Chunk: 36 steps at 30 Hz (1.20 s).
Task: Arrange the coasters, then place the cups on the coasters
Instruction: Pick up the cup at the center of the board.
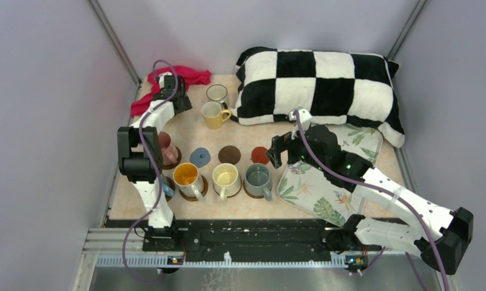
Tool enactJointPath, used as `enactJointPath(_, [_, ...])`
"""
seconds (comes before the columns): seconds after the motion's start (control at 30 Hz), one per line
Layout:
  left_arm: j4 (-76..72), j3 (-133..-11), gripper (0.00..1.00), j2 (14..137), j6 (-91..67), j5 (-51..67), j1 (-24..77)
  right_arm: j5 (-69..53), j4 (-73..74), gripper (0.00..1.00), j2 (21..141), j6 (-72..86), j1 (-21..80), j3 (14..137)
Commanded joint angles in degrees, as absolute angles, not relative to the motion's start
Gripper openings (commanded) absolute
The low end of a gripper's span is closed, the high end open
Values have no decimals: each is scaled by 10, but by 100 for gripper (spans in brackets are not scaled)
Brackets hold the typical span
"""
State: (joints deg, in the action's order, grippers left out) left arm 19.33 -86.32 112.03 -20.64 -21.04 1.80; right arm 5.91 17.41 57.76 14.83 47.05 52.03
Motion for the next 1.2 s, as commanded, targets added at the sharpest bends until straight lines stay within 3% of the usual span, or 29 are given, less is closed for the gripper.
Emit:
enactJointPath(0.0, [184,-875,83,1120,-191,-196,16,61,161,99,567,154,465,526])
enactJointPath(0.43, [196,-878,68,1131,-180,-167,16,70,165,99,577,147,465,541])
enactJointPath(1.17, [208,-886,50,1143,-195,-201,15,71,161,99,576,146,464,536])
